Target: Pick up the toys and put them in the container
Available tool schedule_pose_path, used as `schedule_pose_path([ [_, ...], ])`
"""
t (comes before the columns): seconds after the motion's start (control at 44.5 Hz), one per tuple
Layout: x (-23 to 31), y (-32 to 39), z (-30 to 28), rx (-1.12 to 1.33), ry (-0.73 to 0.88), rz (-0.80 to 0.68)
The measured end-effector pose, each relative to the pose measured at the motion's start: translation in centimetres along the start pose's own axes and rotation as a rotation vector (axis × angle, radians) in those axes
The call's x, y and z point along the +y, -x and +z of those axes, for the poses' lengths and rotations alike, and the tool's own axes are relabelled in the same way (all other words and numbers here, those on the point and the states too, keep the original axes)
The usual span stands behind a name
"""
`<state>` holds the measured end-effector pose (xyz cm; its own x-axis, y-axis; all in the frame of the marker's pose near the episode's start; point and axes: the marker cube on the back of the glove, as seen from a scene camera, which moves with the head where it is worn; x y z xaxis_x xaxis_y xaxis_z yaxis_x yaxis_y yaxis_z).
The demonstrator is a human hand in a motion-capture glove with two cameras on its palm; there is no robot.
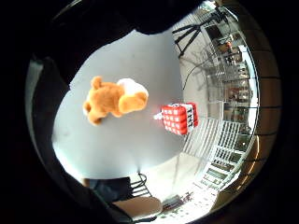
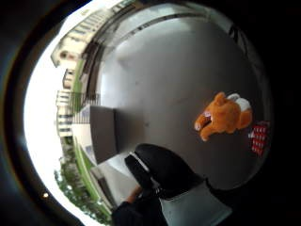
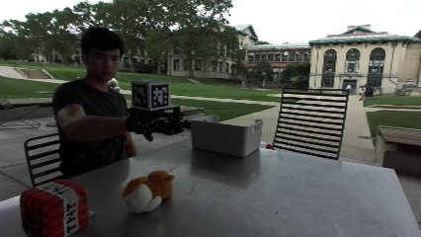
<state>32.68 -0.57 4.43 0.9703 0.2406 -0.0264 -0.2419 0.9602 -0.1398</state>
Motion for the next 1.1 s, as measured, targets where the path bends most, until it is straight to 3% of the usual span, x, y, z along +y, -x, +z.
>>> schedule_pose_path([
  [0.517,-0.1,-6.8,12.9,0.043,0.229,0.163],
  [0.787,0.7,-8.7,14.7,0.1,0.303,0.218],
  [1.101,0.9,-10.0,14.5,0.078,0.228,0.222],
])
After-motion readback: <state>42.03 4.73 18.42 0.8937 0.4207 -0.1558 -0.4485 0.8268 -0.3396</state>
